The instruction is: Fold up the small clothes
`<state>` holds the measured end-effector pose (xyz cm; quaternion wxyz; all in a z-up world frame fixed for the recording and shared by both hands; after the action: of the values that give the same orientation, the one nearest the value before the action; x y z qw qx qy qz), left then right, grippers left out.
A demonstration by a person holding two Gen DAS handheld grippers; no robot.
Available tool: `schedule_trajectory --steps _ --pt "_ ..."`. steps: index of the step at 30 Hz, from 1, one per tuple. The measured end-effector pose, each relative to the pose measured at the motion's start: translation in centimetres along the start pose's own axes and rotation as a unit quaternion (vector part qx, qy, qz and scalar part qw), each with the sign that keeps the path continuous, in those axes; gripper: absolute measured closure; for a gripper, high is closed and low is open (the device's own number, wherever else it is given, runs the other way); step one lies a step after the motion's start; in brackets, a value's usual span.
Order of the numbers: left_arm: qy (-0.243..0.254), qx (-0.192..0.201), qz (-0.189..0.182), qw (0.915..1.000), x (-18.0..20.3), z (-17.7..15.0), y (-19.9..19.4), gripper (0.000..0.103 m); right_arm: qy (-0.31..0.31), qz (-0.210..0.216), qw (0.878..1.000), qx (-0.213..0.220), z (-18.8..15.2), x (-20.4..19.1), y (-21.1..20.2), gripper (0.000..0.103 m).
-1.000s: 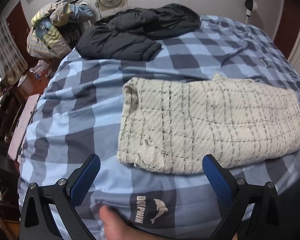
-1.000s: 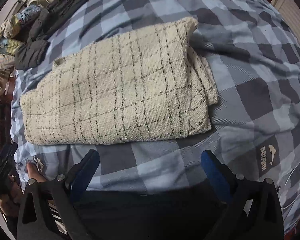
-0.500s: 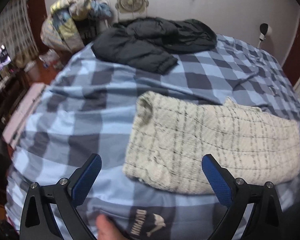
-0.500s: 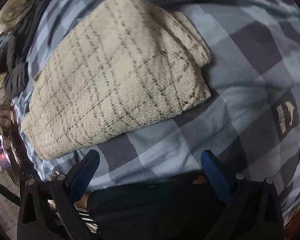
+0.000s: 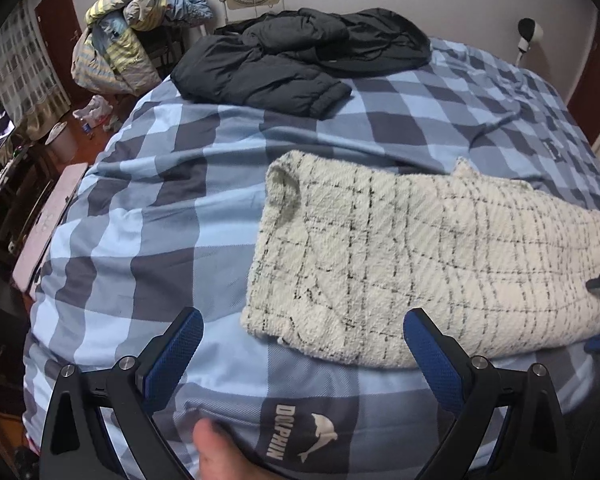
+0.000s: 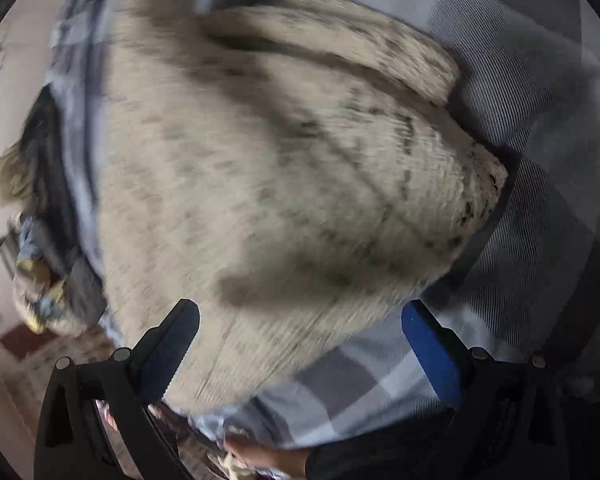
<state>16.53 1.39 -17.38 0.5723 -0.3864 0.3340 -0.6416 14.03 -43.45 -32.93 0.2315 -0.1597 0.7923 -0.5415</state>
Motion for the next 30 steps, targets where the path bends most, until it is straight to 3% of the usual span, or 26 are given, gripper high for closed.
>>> schedule_trajectory --steps 3,7,10,12,23,26,30 --pt "0.000 -0.002 0.008 1.0000 -0.2 -0.1 0.2 0.002 0.024 0.014 0.999 -0.019 0.8 0.4 1.6 0.004" --pt "-0.002 -0.005 0.014 0.9999 -0.5 -0.2 0.5 0.002 0.022 0.047 0.999 0.011 2.7 0.0 0.8 0.006" --pt "-0.007 -0.002 0.014 0.9999 -0.6 -0.1 0.5 0.002 -0.003 0.055 0.998 0.043 3.2 -1.0 -0.4 0.040" --pt "-0.009 -0.001 0.013 0.9999 -0.7 0.0 0.5 0.002 -0.030 0.059 0.995 0.070 3.0 -1.5 -1.2 0.068" --pt "-0.006 0.008 -0.001 0.9999 -0.2 0.2 0.2 0.002 -0.079 0.127 0.975 0.166 1.2 -0.4 -7.1 0.078" --pt "0.001 0.008 -0.010 0.9999 0.4 0.2 0.1 0.002 -0.099 0.107 0.966 0.215 1.0 1.0 -9.9 0.078" --pt "0.019 -0.017 -0.043 0.9988 2.7 0.0 1.6 0.002 -0.128 0.051 0.956 0.258 0.9 0.0 -10.3 0.079"
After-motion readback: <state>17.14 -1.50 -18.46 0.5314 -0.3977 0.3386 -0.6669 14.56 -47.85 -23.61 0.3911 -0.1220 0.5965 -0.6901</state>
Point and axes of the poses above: each gripper's, at about its wrist camera, not at the fingertips, and y roughly the way its jaws point, x to its right, z to its top, the point moved 9 cm from there along y, roughly the way its jaws point, and after that the axes turned 10 degrees about -z, right-handed, at the moved point
